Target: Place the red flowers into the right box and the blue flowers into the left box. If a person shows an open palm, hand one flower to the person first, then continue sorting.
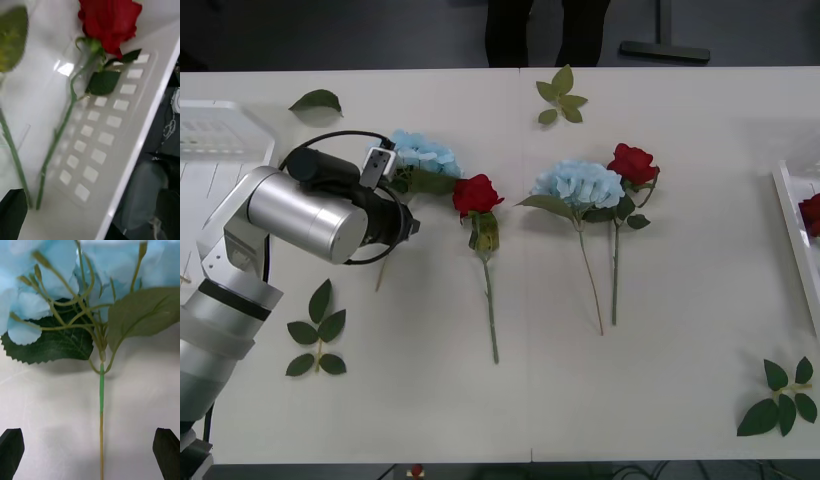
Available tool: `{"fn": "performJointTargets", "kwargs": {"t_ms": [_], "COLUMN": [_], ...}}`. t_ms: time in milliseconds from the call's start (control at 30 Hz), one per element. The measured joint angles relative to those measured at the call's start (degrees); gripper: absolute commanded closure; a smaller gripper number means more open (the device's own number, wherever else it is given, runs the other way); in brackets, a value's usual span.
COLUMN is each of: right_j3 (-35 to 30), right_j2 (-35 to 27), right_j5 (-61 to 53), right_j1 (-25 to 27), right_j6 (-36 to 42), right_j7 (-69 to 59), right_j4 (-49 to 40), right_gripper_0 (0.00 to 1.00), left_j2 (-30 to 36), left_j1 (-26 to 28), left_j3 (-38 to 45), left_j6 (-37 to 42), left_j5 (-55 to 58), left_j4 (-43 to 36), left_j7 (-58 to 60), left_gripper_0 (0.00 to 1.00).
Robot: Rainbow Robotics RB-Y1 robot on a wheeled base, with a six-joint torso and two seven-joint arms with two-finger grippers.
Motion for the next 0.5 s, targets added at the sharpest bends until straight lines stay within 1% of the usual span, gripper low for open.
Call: {"fn": "performJointTargets", "kwargs": {"t_ms": [67,133,300,333,400,500], "right_j3": [0.0,-0.5,-5.6,-7.1,-8.7,-8.9], "right_j2": [-0.1,-0.2,-0.2,-0.2,-0.2,-0.2], "right_j5": [-2.6,-6.5,-13.8,-16.3,-18.4,-20.5], "right_j1": [-0.5,-1.1,-2.9,-3.8,-5.8,-9.8], "right_j6": [2.9,7.5,21.2,25.4,29.4,36.8], "right_j7": [0.0,0.0,0.0,0.0,-0.3,-3.7], "right_j4": [-1.8,-4.3,-12.4,-14.1,-15.9,-18.1], "right_gripper_0": [0.00,0.00,0.00,0.00,0.00,0.00], "left_j2": [-0.1,-0.7,-2.5,-2.8,-3.1,-3.2], "left_j1": [-0.9,-2.0,-3.9,-4.0,-4.1,-4.2], "left_j3": [-0.1,-0.3,-0.3,-0.3,-0.3,-0.3], "left_j6": [0.0,0.0,-0.7,-1.5,-2.8,-5.8], "left_j5": [0.3,0.3,-1.4,-1.7,-1.7,-1.7], "left_j4": [0.7,1.9,5.0,5.7,7.1,10.1], "left_j7": [0.0,0.0,0.0,0.0,0.0,0.0], "left_gripper_0": [0.00,0.00,0.00,0.00,0.00,0.00]}}
